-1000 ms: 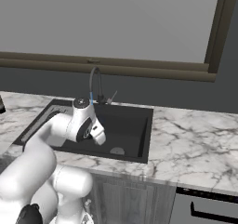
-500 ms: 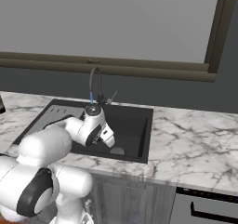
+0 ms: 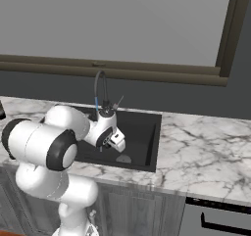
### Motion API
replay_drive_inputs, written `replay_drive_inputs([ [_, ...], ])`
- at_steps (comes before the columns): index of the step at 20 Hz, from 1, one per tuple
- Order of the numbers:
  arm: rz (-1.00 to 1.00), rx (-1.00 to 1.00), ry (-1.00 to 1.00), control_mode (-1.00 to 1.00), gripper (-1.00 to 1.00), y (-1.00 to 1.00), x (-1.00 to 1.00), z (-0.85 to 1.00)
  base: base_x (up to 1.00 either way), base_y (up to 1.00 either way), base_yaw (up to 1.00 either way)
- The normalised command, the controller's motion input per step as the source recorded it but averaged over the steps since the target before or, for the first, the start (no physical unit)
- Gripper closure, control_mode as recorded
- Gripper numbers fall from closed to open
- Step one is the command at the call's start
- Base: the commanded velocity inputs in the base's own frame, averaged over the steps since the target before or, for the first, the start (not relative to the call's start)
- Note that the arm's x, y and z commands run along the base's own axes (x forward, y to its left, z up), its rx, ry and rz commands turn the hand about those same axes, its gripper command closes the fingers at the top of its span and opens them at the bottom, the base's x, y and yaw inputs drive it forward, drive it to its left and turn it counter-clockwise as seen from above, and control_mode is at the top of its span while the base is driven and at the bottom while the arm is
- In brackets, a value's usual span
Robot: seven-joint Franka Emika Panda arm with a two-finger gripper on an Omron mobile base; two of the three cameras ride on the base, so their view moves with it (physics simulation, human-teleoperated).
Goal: Turn on the sink faucet. Then move the eggplant from the counter to the sink. Turn off the sink. Move the vegetable from the sink to the pot next to the stove. Finally move the pot to the rear left burner.
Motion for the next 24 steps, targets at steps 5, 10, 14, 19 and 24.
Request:
replay_drive_inputs([
  [5, 0.07, 0.00, 0.08, -1.00, 1.00, -0.06, 0.41, -0.33, 0.00, 0.00, 0.00],
  [10, 0.06, 0.00, 0.04, -1.00, 1.00, -0.02, 0.41, -0.32, 0.00, 0.00, 0.00],
  [14, 0.06, 0.00, 0.01, -1.00, 1.00, 0.00, 0.43, -0.33, 0.00, 0.00, 0.00],
  [19, 0.05, 0.00, 0.01, -1.00, 1.00, 0.00, 0.36, -0.39, 0.00, 0.00, 0.00],
  [24, 0.03, 0.00, 0.01, -1.00, 1.00, 0.00, 0.27, -0.41, 0.00, 0.00, 0.00],
])
